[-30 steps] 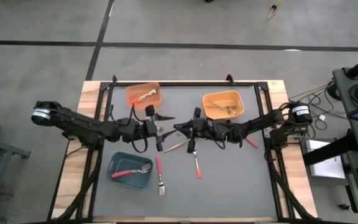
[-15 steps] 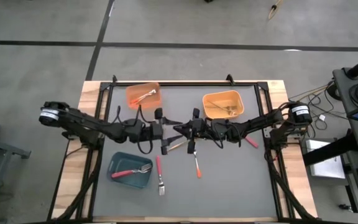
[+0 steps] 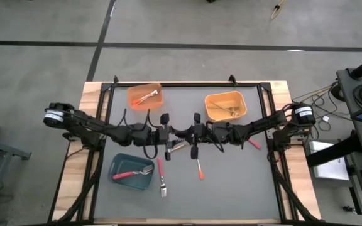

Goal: Sort silverware by color (type)
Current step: Put the orange fork into the orange bin

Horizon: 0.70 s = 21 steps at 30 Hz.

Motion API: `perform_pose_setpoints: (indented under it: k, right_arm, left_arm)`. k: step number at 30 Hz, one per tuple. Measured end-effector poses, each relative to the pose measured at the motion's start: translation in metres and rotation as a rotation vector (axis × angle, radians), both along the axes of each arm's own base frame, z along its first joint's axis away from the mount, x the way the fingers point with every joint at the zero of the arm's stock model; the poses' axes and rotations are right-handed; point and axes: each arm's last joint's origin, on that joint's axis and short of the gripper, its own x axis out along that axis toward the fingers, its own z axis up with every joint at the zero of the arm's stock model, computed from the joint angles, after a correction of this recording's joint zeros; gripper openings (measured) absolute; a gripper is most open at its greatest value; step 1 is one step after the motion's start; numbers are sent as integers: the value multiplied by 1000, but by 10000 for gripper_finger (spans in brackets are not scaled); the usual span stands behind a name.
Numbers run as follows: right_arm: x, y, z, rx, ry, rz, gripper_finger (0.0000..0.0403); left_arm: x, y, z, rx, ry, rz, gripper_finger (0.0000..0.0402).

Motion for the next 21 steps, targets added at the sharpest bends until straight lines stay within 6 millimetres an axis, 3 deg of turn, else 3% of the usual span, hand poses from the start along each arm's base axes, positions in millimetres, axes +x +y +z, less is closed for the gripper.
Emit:
perform_pose_setpoints:
  k: [5, 12, 21]
  right_arm:
    - [0, -2, 0, 3, -6, -16, 10]
    - [0, -2, 0, 7, 2, -13, 24]
    - [0, -2, -3, 12, 38, 0, 101]
  left_arm:
    - [0, 3, 1, -17, -8, 54, 7]
    - [-1, 3, 3, -20, -10, 48, 0]
    - [-1, 2, 3, -19, -10, 34, 1]
